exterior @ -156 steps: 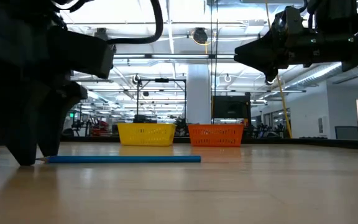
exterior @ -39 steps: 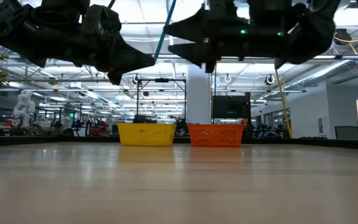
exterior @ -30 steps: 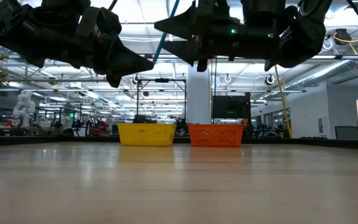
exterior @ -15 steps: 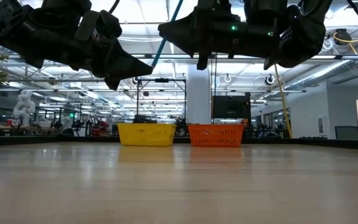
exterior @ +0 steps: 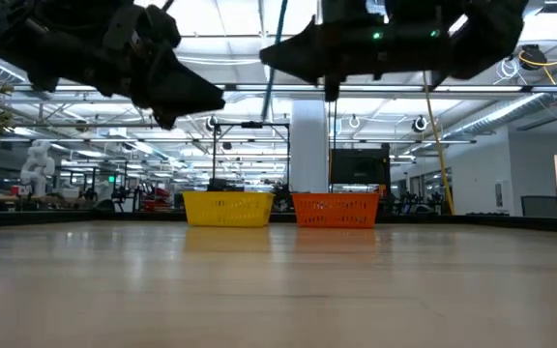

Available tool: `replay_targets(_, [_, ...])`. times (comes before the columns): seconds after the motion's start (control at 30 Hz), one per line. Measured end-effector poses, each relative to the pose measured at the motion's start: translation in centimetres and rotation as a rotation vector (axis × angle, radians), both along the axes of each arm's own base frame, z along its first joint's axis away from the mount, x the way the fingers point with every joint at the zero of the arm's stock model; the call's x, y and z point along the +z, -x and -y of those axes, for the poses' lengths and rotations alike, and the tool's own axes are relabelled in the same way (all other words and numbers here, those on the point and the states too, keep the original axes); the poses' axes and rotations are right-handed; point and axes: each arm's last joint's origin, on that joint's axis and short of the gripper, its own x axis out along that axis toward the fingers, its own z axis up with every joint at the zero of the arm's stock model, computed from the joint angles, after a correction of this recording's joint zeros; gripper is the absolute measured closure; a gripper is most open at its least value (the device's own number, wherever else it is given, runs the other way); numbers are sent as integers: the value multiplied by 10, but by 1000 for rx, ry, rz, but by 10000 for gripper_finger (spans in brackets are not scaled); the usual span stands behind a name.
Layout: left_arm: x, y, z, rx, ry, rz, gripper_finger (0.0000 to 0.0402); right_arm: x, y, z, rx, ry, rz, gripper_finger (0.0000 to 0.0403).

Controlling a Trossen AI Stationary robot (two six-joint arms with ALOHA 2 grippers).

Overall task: Sort pens & pencils
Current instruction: Put the blue pencil into the orange bin

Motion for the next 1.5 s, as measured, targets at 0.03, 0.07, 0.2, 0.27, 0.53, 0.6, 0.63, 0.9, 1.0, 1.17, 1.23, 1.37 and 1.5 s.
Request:
replay_targets(0.03, [4,4,0,0,0,-2,284,4,5,0,0,11,-21,391])
replay_targets(0.07, [8,7,0,0,0,-7,274,7,11,0,1,20,-45,391])
replay_targets(0.2, [25,25,-2,15,-4,-14,245,14,39,-2,12,53,-141,391])
replay_targets(0.27, [33,35,-1,31,-16,-1,240,13,54,-2,4,65,-173,391])
replay_targets(0.53, [55,64,10,26,-92,68,249,-3,111,1,-89,46,-196,391])
replay_targets(0.6, [57,65,13,4,-104,76,253,-7,120,2,-87,29,-188,390])
replay_targets(0.63, [57,65,14,0,-109,77,255,-8,124,2,-87,22,-183,389])
replay_targets(0.9, [56,66,16,66,-129,74,265,-10,130,2,-87,15,-168,390])
replay_targets(1.0, [56,66,16,66,-129,73,265,-10,130,2,-87,15,-169,390])
replay_targets(1.17, [56,66,16,67,-129,73,266,-7,129,3,-89,10,-133,390])
replay_targets(1.23, [57,66,15,70,-129,75,265,-3,124,4,-137,16,-118,390])
replay_targets(1.37, [57,65,14,79,-128,80,265,15,103,16,-336,52,-187,391])
replay_targets(1.5, [57,65,12,87,-131,79,265,33,74,44,-452,65,-360,391])
